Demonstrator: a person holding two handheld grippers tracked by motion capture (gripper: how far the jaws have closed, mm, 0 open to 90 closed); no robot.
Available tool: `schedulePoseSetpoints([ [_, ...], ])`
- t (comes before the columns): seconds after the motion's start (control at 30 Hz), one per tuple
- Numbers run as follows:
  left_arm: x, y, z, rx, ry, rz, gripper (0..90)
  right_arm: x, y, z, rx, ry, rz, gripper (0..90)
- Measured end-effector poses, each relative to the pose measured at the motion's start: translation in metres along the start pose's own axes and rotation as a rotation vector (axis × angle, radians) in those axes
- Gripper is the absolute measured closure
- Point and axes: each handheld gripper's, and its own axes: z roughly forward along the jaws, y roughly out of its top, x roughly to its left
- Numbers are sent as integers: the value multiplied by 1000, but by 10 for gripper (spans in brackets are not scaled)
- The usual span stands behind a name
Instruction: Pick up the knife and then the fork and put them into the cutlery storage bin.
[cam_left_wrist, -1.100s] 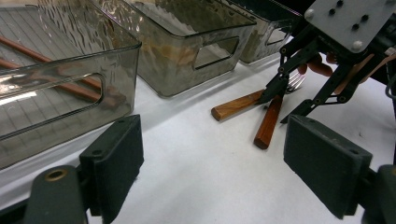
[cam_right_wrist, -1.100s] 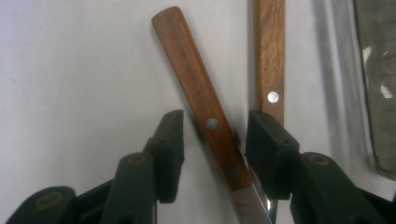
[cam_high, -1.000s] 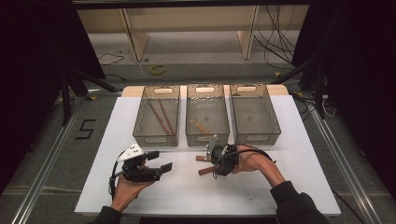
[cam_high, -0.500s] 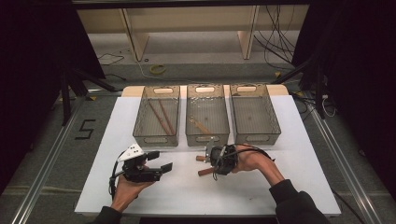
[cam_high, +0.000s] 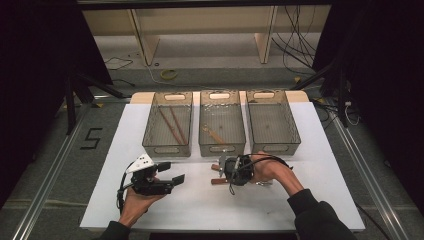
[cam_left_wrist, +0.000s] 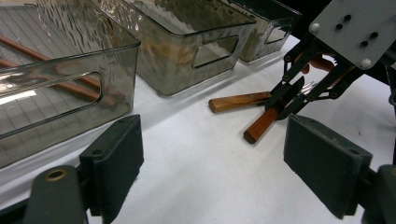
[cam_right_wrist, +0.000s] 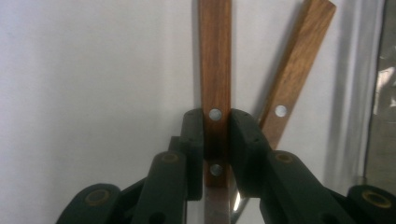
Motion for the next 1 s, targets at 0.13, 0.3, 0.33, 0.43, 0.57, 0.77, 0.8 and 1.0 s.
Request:
schedulePoseSetpoints([
  [0.13, 0, 0, 0, 1, 0, 1, 194, 0, -2, 0, -13, -9, -24, 773],
  [0.3, 0, 0, 0, -2, 0, -5, 194, 1, -2, -7, -53, -55, -12, 777],
  [0.33, 0, 0, 0, -2, 0, -5, 194, 1, -2, -8, -61, -62, 3, 777],
  [0.43, 0, 0, 0, -2, 0, -5, 194, -1, -3, -12, -56, -92, 12, 778],
  [0.57, 0, 0, 0, -2, 1, -8, 194, -2, -4, -16, -79, -107, 53, 779],
  [0.77, 0, 0, 0, -3, 1, -7, 194, -7, -6, -33, -159, -135, 132, 779],
  [0.8, 0, 0, 0, -2, 0, -7, 194, -8, -7, -36, -172, -139, 143, 779],
  [1.0, 1, 0, 0, -5, 0, -8, 194, -20, -13, -55, -273, -116, 308, 778],
])
